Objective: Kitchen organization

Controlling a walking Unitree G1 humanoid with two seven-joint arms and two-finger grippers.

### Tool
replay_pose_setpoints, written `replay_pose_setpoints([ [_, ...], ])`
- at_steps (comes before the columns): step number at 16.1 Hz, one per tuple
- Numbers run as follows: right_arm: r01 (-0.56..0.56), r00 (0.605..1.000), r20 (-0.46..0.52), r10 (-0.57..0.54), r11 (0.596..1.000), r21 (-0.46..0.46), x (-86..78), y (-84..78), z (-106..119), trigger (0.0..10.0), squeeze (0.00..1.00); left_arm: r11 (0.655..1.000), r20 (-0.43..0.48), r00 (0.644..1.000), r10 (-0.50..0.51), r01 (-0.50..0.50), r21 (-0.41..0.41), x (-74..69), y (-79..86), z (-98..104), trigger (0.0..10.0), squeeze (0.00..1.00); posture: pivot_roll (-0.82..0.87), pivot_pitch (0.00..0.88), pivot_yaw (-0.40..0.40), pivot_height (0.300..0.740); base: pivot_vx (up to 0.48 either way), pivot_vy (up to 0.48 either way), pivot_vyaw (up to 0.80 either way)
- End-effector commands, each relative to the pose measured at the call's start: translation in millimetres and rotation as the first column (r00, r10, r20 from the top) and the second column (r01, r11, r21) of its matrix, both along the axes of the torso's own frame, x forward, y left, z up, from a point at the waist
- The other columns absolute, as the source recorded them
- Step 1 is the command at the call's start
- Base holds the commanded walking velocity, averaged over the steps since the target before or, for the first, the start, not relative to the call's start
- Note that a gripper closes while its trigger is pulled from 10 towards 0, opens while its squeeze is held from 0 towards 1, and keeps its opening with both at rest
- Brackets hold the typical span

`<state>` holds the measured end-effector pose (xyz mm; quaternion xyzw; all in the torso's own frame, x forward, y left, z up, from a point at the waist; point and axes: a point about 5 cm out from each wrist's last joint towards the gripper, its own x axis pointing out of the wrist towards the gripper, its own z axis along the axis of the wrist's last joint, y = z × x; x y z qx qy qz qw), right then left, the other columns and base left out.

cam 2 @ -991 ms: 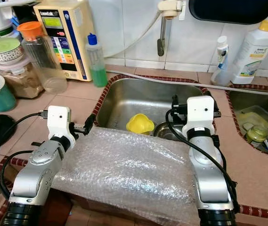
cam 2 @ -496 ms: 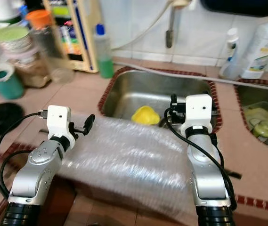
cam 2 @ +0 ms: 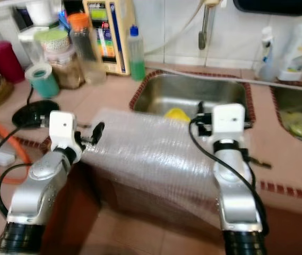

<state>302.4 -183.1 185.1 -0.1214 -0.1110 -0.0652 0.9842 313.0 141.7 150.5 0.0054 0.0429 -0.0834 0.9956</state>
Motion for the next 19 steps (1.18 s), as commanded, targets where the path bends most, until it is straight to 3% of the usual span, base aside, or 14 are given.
replay_pose_setpoints([
  [1, -0.027, 0.999, 0.026, 0.027, 1.0, -0.007, 0.8, 7.1, 6.1, 10.0, 0.0, 1.0, -0.009, 1.0, 0.008, -0.007, 0.012, -0.9, 4.5, -2.0, 10.0, 0.0, 0.05, 0.0, 0.072, 0.74, -0.356, 0.0, 0.0],
  [4, -0.031, 0.999, 0.027, 0.031, 0.999, -0.012, 1.3, 7.0, 6.7, 10.0, 0.0, 1.0, 0.018, 1.0, -0.019, 0.019, 0.017, -1.4, 1.9, -0.2, 10.0, 0.0, 0.05, 0.0, 0.07, 0.74, -0.235, 0.0, 0.0],
  [7, -0.034, 0.999, 0.027, 0.034, 0.999, -0.015, 2.1, 7.2, 7.6, 10.0, 0.0, 0.999, 0.095, 0.995, -0.013, 0.015, -0.028, -1.5, 0.3, 11.5, 10.0, 0.0, 0.04, 0.0, 0.066, 0.74, 0.0, 0.0, 0.0],
  [10, -0.049, 0.998, 0.027, 0.05, 0.999, -0.017, 2.6, 9.6, 9.4, 10.0, 0.0, 0.998, 0.104, 0.994, -0.031, 0.036, -0.048, -1.8, -1.7, 13.9, 10.0, 0.0, 0.03, 0.0, 0.065, 0.74, 0.0, 0.0, 0.0],
  [19, -0.04, 0.999, 0.011, 0.04, 0.999, -0.001, 1.0, 9.8, 5.3, 10.0, 0.0, 0.996, 0.086, 0.994, -0.069, 0.073, -0.053, -4.0, -5.1, 9.2, 10.0, 0.0, 0.03, 0.0, 0.077, 0.74, 0.0, -0.359, 0.0],
])
